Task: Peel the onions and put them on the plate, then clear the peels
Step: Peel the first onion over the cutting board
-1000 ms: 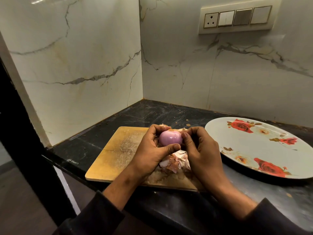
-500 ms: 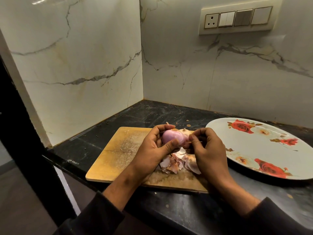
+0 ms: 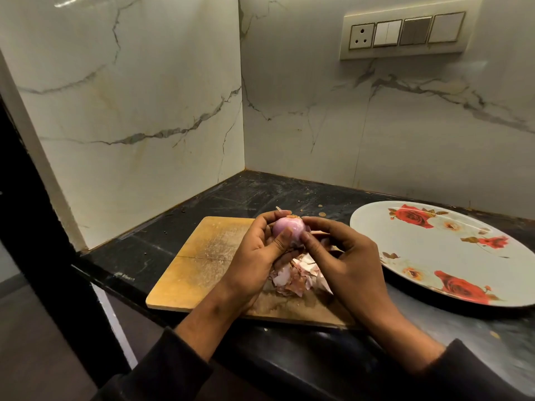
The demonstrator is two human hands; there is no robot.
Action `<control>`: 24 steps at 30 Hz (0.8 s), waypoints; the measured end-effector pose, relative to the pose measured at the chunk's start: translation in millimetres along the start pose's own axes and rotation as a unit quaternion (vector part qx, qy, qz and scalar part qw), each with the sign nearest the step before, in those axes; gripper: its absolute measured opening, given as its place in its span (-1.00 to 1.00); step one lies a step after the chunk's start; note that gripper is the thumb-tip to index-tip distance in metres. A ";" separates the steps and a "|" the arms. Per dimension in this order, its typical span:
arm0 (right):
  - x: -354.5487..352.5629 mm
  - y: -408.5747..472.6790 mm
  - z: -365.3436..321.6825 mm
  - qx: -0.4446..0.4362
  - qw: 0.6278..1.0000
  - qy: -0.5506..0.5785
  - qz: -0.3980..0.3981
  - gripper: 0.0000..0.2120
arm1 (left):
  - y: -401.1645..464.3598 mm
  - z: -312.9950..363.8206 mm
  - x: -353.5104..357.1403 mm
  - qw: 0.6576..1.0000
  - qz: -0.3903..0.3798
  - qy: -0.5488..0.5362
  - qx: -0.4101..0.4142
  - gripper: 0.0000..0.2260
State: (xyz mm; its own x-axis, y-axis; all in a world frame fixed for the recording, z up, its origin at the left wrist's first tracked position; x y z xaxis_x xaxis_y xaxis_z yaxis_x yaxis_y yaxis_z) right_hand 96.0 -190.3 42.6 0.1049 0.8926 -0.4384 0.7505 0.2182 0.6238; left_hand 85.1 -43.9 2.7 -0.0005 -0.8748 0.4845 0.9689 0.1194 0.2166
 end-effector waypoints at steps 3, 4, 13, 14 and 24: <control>-3.5 0.1 -1.7 -0.012 1.000 0.011 0.017 -0.73 | 0.5 1.4 -1.5 1.000 0.008 -0.030 0.004 -0.59; -5.3 -0.3 -2.8 -0.018 0.999 0.007 0.026 -0.73 | 0.8 1.5 -1.4 0.999 0.009 -0.038 0.004 -0.59; -13.7 -1.2 -1.3 -0.013 0.995 -0.055 0.076 -0.87 | -1.3 2.3 4.6 1.000 -0.016 0.024 0.013 -0.48; -13.3 -1.4 -1.3 -0.012 0.995 -0.060 0.076 -0.86 | -0.6 2.3 3.6 0.999 -0.015 0.023 0.016 -0.48; -5.6 3.1 4.3 0.010 1.000 -0.006 0.023 -0.76 | 1.4 10.9 -0.5 0.995 -0.022 0.078 0.062 -0.47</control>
State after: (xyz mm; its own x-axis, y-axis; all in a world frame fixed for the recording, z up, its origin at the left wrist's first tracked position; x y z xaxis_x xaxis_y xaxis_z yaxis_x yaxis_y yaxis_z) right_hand 100.6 -196.3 44.2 0.1476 0.8966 -0.4174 0.7577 0.1687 0.6304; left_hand 83.8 -38.1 12.0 0.0051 -0.9414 0.3373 0.9308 0.1278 0.3425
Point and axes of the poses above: each hand's wrist, its own y-axis towards the middle knuckle, its own x-axis out of the palm, z = x × y, the point moved 10 cm from there along y, towards the middle knuckle, and after that the axes turned 12 degrees about -y, right-handed, at the moved point
